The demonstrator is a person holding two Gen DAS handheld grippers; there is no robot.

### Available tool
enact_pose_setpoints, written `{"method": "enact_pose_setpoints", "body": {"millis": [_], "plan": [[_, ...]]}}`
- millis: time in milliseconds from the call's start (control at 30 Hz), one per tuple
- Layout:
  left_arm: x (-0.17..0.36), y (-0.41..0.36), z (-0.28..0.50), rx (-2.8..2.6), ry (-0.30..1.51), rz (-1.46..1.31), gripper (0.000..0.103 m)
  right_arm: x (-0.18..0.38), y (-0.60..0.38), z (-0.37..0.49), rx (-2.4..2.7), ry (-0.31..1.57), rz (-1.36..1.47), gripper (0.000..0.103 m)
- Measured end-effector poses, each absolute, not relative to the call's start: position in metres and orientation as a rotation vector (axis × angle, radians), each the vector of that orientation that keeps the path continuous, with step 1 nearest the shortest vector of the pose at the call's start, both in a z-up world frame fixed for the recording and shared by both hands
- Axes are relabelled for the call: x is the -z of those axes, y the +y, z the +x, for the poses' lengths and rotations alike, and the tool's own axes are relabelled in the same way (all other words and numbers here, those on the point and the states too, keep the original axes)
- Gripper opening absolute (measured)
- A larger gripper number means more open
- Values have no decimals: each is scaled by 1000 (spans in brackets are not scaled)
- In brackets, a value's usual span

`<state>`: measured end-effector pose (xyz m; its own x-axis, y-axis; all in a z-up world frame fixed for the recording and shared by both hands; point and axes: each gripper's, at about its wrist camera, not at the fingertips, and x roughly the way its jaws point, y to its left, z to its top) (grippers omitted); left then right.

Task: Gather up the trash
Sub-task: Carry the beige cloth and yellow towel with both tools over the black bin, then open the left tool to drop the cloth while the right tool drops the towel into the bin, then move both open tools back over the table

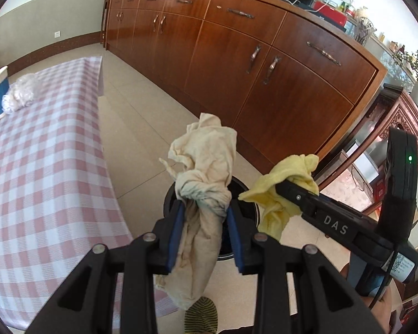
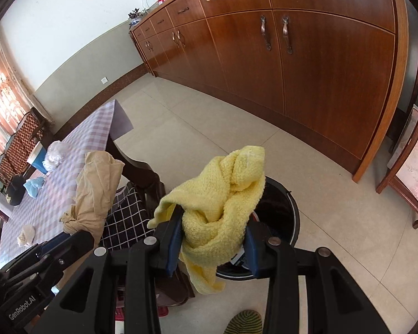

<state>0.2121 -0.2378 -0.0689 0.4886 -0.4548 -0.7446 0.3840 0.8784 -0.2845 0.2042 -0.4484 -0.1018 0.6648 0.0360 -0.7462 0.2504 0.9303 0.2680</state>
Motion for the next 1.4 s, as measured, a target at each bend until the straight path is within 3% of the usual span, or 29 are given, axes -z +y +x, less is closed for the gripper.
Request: {"method": "enact_pose_setpoints", "body": {"millis": [333, 567, 633, 667, 700, 800, 1400], "plan": [[119, -282, 232, 473, 1035, -62, 33, 137, -480, 250, 176, 953, 330, 41], [144, -295, 248, 458, 1098, -50, 37, 155, -488, 274, 209, 1010, 306, 47], [148, -298, 251, 454, 1102, -53, 44, 158, -491, 278, 225, 1023, 298, 54], [149, -299, 253, 451, 1107, -53, 53, 160, -492, 279, 239, 1030, 292, 59], [151, -300, 254, 452, 1111, -56, 63, 161, -494, 280, 254, 1033, 289, 62], [151, -304, 256, 447, 1106, -50, 75, 158, -501, 278, 287, 1024, 300, 64], [73, -270, 229, 516, 921, -80, 75, 106, -488, 223, 300, 845, 414, 64]]}}
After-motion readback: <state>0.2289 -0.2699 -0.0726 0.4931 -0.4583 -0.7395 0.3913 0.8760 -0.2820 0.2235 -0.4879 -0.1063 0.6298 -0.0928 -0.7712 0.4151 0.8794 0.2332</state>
